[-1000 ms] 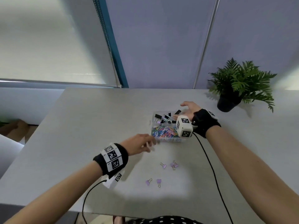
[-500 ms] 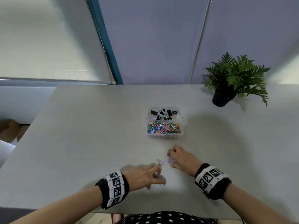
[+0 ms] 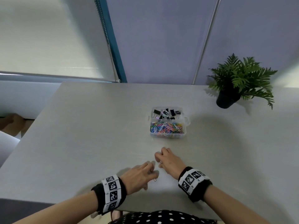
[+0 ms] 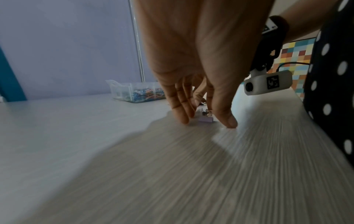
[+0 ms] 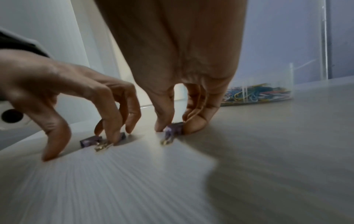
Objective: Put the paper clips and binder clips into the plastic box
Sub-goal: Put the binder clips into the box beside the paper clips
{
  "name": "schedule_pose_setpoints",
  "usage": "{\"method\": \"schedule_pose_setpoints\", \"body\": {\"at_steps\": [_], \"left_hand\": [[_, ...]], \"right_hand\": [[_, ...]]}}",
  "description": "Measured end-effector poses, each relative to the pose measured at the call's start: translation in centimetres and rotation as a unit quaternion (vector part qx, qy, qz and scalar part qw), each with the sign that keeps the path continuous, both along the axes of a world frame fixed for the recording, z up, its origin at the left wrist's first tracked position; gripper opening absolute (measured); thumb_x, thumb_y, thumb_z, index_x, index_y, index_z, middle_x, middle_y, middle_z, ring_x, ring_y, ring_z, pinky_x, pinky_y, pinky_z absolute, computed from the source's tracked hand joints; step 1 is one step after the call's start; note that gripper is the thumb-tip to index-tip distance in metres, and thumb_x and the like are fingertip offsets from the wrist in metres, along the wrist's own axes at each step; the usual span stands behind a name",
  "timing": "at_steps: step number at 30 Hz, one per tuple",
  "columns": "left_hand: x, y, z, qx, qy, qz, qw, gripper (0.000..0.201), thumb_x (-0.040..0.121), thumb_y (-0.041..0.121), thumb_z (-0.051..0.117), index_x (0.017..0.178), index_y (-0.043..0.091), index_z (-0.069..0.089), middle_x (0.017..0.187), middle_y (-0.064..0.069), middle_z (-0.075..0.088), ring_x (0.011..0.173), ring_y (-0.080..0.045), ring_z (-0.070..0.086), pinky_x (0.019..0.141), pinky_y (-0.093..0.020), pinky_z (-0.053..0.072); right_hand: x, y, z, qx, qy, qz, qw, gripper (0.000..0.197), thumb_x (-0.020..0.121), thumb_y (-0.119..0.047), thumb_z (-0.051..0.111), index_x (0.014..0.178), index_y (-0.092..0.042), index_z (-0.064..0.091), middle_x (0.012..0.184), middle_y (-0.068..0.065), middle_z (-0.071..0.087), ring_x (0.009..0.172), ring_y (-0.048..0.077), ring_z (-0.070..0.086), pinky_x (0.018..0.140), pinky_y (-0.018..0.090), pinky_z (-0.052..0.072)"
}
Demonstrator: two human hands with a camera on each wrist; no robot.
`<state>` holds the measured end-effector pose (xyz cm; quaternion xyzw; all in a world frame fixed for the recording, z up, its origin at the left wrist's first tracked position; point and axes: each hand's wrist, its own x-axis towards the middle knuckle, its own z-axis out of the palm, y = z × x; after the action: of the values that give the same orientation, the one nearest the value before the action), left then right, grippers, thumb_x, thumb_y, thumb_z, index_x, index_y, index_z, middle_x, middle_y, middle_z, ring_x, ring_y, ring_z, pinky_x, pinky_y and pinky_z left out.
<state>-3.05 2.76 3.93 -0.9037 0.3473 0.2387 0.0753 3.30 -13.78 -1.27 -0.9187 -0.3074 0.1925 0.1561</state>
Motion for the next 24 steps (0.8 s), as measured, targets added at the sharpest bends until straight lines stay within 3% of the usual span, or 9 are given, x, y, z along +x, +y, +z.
{"method": "schedule_pose_setpoints", "body": {"at_steps": [2, 4, 6, 8, 10, 13, 16, 20, 24], "left_hand": [[0.2, 0.3, 0.6, -0.007, -0.024, -0.003, 1.0, 0.059, 0.034, 0.049, 0.083, 0.088, 0.039, 0.059, 0.085, 0.015, 0.049, 0.073, 0.002, 0.039, 0.046, -0.014, 0.014], [0.1, 0.3, 0.8, -0.042, -0.018, 0.008, 0.999, 0.054, 0.048, 0.032, 0.084, 0.097, 0.032, 0.061, 0.09, 0.009, 0.055, 0.077, 0.0, 0.051, 0.051, -0.013, 0.014], [0.0, 0.0, 0.8, -0.081, -0.012, 0.037, 0.996, 0.046, 0.071, 0.014, 0.071, 0.114, 0.02, 0.056, 0.105, -0.003, 0.056, 0.089, -0.013, 0.059, 0.056, -0.016, 0.023], [0.0, -0.2, 0.5, -0.081, 0.004, 0.059, 0.995, 0.046, 0.085, 0.003, 0.05, 0.129, 0.012, 0.041, 0.122, -0.012, 0.044, 0.106, -0.024, 0.05, 0.065, -0.024, 0.028], [0.0, -0.5, 0.4, -0.058, 0.031, 0.068, 0.996, 0.049, 0.087, 0.002, 0.042, 0.135, 0.011, 0.032, 0.128, -0.014, 0.036, 0.112, -0.027, 0.044, 0.069, -0.03, 0.033], [-0.2, -0.5, -0.1, -0.06, 0.049, 0.085, 0.993, 0.053, 0.087, 0.005, 0.042, 0.137, 0.012, 0.028, 0.133, -0.015, 0.032, 0.116, -0.028, 0.043, 0.079, -0.035, 0.043], [-0.3, -0.5, -1.0, -0.067, 0.056, 0.094, 0.992, 0.053, 0.086, 0.006, 0.042, 0.136, 0.011, 0.028, 0.137, -0.016, 0.028, 0.119, -0.03, 0.042, 0.085, -0.037, 0.045], [-0.1, -0.7, -1.7, -0.06, 0.047, 0.086, 0.993, 0.042, 0.087, 0.007, 0.039, 0.129, 0.008, 0.036, 0.137, -0.016, 0.03, 0.118, -0.03, 0.042, 0.084, -0.038, 0.044], [0.4, -0.7, -2.0, -0.057, 0.043, 0.074, 0.995, 0.04, 0.09, 0.007, 0.037, 0.13, 0.007, 0.035, 0.138, -0.015, 0.03, 0.118, -0.029, 0.042, 0.084, -0.039, 0.043]], "right_hand": [[0.2, -0.4, 0.3, -0.005, 0.009, 0.006, 1.0, 0.019, 0.083, -0.002, 0.054, 0.098, -0.01, 0.045, 0.107, 0.009, 0.043, 0.102, 0.025, 0.039, 0.067, 0.036, 0.038], [0.4, -0.8, 0.5, -0.011, 0.021, 0.007, 1.0, 0.017, 0.083, -0.003, 0.053, 0.098, -0.008, 0.048, 0.108, 0.01, 0.044, 0.102, 0.026, 0.04, 0.071, 0.035, 0.039], [0.4, -1.1, 0.7, -0.019, 0.031, 0.007, 0.999, 0.016, 0.083, -0.003, 0.052, 0.098, -0.007, 0.049, 0.109, 0.01, 0.045, 0.104, 0.026, 0.04, 0.074, 0.033, 0.038], [0.4, -1.2, 0.7, -0.026, 0.038, 0.004, 0.999, 0.016, 0.081, -0.001, 0.052, 0.095, -0.007, 0.048, 0.11, 0.011, 0.045, 0.104, 0.026, 0.04, 0.072, 0.029, 0.035], [0.2, -1.3, 0.8, -0.039, 0.037, -0.001, 0.999, 0.018, 0.079, 0.002, 0.049, 0.089, -0.012, 0.043, 0.111, 0.012, 0.044, 0.105, 0.027, 0.039, 0.069, 0.03, 0.031], [-0.2, -1.3, 0.6, -0.07, 0.012, 0.003, 0.997, 0.025, 0.077, 0.003, 0.049, 0.099, -0.008, 0.046, 0.116, 0.014, 0.041, 0.109, 0.029, 0.037, 0.068, 0.03, 0.027], [-0.5, -1.4, 0.4, -0.087, -0.005, 0.0, 0.996, 0.027, 0.077, -0.002, 0.051, 0.104, -0.004, 0.046, 0.119, 0.015, 0.039, 0.112, 0.03, 0.035, 0.068, 0.029, 0.028], [-0.4, -1.8, 0.6, -0.081, -0.002, -0.008, 0.997, 0.023, 0.081, -0.007, 0.053, 0.103, -0.004, 0.048, 0.12, 0.013, 0.04, 0.111, 0.029, 0.037, 0.069, 0.029, 0.028], [0.0, -2.1, 0.7, -0.056, 0.012, -0.024, 0.998, 0.028, 0.079, -0.001, 0.053, 0.105, -0.006, 0.045, 0.116, 0.012, 0.043, 0.106, 0.028, 0.039, 0.069, 0.03, 0.027]]}}
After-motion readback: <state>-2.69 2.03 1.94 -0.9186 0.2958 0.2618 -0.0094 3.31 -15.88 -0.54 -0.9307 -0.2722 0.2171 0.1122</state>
